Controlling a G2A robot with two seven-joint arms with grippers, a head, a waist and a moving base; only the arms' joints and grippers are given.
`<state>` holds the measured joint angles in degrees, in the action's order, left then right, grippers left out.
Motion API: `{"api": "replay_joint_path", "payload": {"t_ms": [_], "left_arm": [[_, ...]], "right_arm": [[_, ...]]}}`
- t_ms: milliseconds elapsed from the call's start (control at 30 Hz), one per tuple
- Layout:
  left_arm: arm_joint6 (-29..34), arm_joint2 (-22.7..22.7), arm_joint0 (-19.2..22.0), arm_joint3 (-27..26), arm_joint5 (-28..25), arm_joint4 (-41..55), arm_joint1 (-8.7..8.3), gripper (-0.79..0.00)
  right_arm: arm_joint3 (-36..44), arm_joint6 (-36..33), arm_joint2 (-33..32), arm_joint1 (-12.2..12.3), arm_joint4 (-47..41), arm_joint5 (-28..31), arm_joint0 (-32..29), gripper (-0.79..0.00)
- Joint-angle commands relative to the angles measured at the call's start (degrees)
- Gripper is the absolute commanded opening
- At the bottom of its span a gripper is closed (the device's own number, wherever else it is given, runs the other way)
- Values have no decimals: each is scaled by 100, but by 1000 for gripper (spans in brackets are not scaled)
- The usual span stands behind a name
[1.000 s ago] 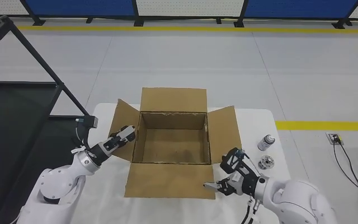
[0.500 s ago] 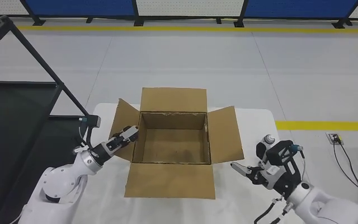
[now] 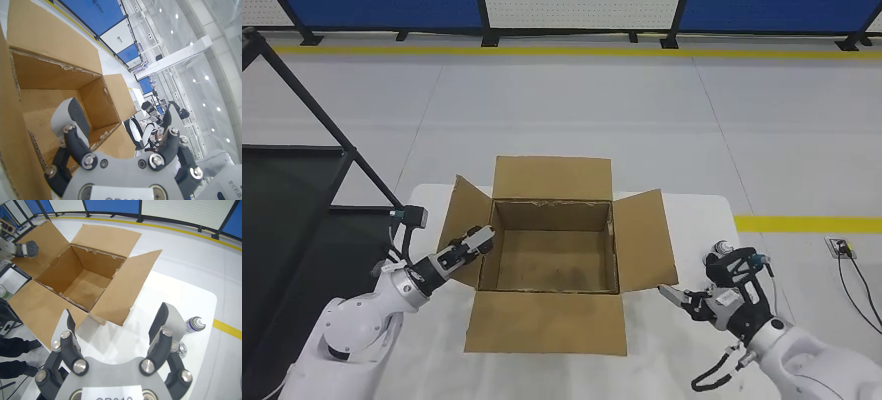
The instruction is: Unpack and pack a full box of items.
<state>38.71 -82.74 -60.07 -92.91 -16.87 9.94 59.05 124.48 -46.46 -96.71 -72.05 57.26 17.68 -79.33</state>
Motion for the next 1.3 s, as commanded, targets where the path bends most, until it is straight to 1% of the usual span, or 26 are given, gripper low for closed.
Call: {"api": "replay_joint_path", "payload": {"t_ms": [0, 167, 300, 433, 600, 733, 900, 967, 1000, 1033, 1100, 1133, 1167, 1267], "left_arm": [[-8, -18, -6, 10, 1, 17, -2, 0], [-9, -28, 23, 21, 10, 24, -2, 0], [8, 7, 80, 6, 47, -11, 0, 0], [27, 69, 132, 17, 67, -29, 8, 0], [25, 131, 175, 51, 67, -45, 16, 0], [25, 124, 173, 65, 72, -35, 16, 0], [9, 98, 145, 48, 77, -43, 12, 0], [6, 92, 137, 40, 81, -46, 12, 0], [8, 88, 134, 39, 81, -45, 11, 0], [12, 83, 133, 40, 79, -44, 10, 0], [16, 73, 132, 49, 76, -37, 9, 0], [12, 71, 132, 55, 74, -32, 9, 0], [17, 72, 133, 63, 77, -23, 9, 0], [24, 70, 147, 81, 86, -25, 8, 0]], "right_arm": [[-140, 25, -94, 16, 41, -33, -28, 0], [-635, -7, -446, 67, 127, -186, -52, 0], [-1099, -223, -544, 116, 383, -283, 59, 0], [-1597, -582, -419, 161, 738, -343, 301, 0], [-2436, -981, -145, 195, 1073, -560, 827, 0], [-3069, -1049, 14, 213, 1046, -542, 1242, 0], [-3589, -1022, 95, 245, 1069, -504, 1536, 0], [-3711, -1024, 144, 253, 1096, -521, 1604, -142], [-3758, -1019, 160, 258, 1088, -515, 1625, -403], [-3798, -1007, 167, 263, 1075, -514, 1645, -453], [-3857, -1002, 176, 275, 1060, -501, 1670, -616], [-3877, -998, 178, 280, 1042, -503, 1678, -745], [-3888, -987, 180, 286, 1028, -494, 1683, -785], [-3854, -889, 145, 303, 934, -494, 1666, -785]]}}
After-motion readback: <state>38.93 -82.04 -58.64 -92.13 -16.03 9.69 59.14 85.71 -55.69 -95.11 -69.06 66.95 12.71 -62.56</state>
